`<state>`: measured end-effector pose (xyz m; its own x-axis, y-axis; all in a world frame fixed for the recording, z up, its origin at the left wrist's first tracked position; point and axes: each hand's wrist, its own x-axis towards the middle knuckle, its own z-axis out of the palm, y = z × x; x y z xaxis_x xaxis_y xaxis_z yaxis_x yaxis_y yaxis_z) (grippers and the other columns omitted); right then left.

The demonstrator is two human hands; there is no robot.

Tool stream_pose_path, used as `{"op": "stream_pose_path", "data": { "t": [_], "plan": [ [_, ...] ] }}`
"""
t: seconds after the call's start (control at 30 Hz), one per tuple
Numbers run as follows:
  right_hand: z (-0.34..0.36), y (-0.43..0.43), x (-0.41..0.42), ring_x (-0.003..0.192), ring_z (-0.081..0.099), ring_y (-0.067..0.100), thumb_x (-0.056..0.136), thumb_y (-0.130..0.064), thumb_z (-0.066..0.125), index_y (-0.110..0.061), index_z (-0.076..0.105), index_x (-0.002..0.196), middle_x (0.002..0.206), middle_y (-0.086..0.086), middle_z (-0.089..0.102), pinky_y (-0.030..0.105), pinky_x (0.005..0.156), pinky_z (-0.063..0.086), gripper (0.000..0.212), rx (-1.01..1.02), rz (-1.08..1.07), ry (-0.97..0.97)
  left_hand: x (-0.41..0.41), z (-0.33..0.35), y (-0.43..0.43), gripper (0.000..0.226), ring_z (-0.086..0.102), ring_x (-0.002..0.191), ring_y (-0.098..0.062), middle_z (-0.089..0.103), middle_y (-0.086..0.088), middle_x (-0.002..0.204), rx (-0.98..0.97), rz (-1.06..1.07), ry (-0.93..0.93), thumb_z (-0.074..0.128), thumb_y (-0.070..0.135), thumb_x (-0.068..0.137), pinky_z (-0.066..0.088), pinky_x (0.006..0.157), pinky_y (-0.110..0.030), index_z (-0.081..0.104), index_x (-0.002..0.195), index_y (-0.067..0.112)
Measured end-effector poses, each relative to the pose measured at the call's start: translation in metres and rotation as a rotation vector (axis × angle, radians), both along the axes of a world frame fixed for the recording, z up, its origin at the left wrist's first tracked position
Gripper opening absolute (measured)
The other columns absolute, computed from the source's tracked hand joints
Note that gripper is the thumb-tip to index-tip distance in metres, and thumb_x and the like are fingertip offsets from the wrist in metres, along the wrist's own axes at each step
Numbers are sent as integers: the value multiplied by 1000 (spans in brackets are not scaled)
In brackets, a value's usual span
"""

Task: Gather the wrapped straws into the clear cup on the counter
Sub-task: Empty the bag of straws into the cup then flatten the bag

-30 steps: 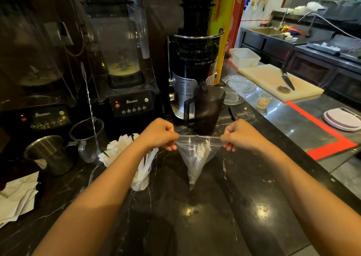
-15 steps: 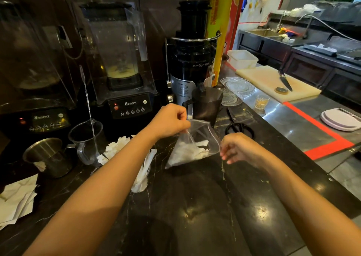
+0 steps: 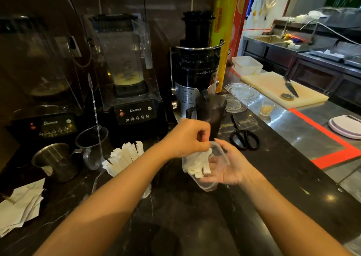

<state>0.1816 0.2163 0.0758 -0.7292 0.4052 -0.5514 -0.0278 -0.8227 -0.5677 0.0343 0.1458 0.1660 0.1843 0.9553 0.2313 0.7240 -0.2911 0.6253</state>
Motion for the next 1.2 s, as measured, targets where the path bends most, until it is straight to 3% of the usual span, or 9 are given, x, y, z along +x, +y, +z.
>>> {"op": "stream_pose_path", "data": {
  "t": [0.13,0.23,0.4,0.6,0.67,0.83,0.97,1.07,1.2],
  "plan": [
    [5,-8,-12,70,71,33,87,-26,45,-2,72,80,77,20,72,47,66,58,37,55,-40,82,-3,2,-12,30,65,75,-26,56,6,66,-59,-42,-122,67,3,75,55,71,-31,51,58,22],
    [11,-11,-20,73,71,27,84,-18,49,-3,67,98,85,16,71,38,61,60,28,81,8,159,-13,7,-24,22,66,76,-16,64,-1,75,-161,-95,-264,69,4,73,55,74,-22,56,64,20],
    [21,-5,-33,94,68,34,49,-5,84,-2,55,121,113,22,65,40,67,60,78,127,141,275,-46,15,-41,11,66,81,-15,68,-5,82,-153,130,-567,64,8,77,55,75,-24,59,72,17],
    [45,-4,-51,110,61,32,54,-1,81,-5,38,137,137,21,46,44,86,56,93,255,236,329,-79,-12,-46,17,58,95,-17,58,-8,105,-73,684,-981,56,13,85,51,74,-27,53,102,14],
    [52,-5,-56,106,64,32,49,0,83,-6,43,134,133,22,51,43,81,58,93,272,236,349,-80,-17,-51,29,61,91,-20,59,-9,105,-225,659,-1147,56,20,86,53,69,-30,50,113,11],
    [74,-16,-77,95,69,30,49,-1,84,-9,63,113,107,17,69,43,76,60,67,332,276,390,-81,-13,-62,29,69,64,-15,72,-3,73,-472,370,-1334,55,31,78,57,56,-25,63,97,11],
    [83,-19,-98,102,63,34,77,-8,59,-14,62,111,102,15,69,53,97,46,35,412,280,251,-92,-9,-62,21,69,69,-16,72,-4,77,-374,366,-1272,50,5,86,59,61,-30,59,102,14],
    [91,-22,-116,89,69,26,80,-8,57,-16,63,104,93,9,71,43,82,55,26,571,272,142,-103,-7,-59,33,64,90,-22,65,-9,101,-331,403,-1170,49,1,86,54,79,-38,52,117,11],
    [100,-26,-143,81,69,20,83,1,56,-15,53,115,102,8,67,32,65,61,36,850,227,-8,-113,6,-54,31,62,87,-20,63,-4,96,-235,449,-1056,49,-3,86,52,80,-37,54,110,17]
  ]
}}
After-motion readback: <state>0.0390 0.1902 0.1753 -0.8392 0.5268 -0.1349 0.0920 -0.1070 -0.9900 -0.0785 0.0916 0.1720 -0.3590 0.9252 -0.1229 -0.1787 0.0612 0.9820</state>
